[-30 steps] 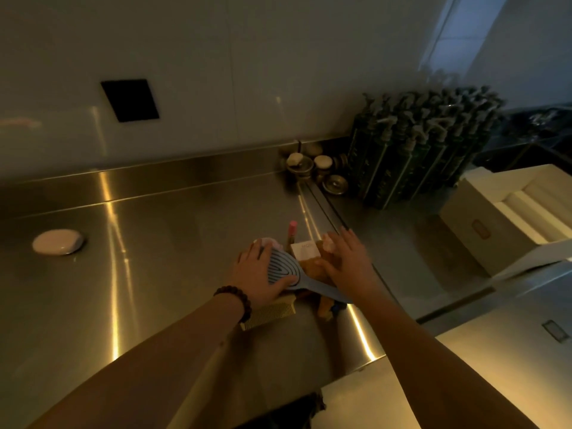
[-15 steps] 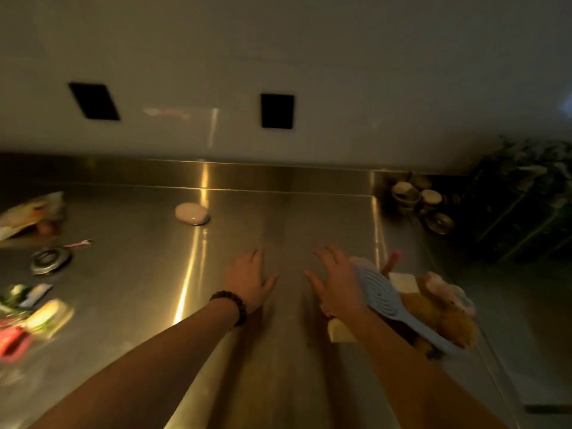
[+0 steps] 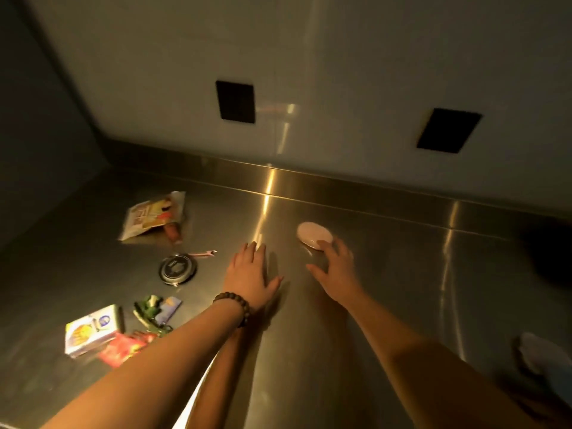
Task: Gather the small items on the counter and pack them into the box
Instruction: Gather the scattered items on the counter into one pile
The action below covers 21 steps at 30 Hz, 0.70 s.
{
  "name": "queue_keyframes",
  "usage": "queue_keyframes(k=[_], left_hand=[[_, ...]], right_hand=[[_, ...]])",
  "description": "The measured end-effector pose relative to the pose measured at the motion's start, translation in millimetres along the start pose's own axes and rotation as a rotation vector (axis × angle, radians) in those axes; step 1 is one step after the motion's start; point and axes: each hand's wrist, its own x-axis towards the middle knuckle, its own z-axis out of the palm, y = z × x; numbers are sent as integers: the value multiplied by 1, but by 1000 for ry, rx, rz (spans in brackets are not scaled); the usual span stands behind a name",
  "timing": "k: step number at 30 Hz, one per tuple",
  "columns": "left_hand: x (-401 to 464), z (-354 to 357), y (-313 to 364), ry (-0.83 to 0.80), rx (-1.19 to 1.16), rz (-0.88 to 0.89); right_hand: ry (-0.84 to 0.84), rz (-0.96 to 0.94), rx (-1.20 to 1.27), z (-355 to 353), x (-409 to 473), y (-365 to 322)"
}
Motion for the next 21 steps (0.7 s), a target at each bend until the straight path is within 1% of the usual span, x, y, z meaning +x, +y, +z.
queue_keyframes(k=[4,7,9,13,17,19,21], left_hand=[[27,-21,-62,41,32,-23],[38,-33,-99,90,76,-62],[42,-39,-120,96,81,-108],[43,-42,-155,23,44,-218],[23,-32,-169,-81,60,-317],[14,-29,-170,-73,48,-337],[8,-30,-170,-16,19,-325]], right_hand=[[20,87,-84,25,60,-23],[-40,132,-215,35,84,-30],[-47,127,-318,40,90,-33],[-21,8,-365,53,92,-48],[-44,-130,-270,75,84,-80],[-60,-181,-257,87,77,-96],[-68,-202,-242,96,69,-109]])
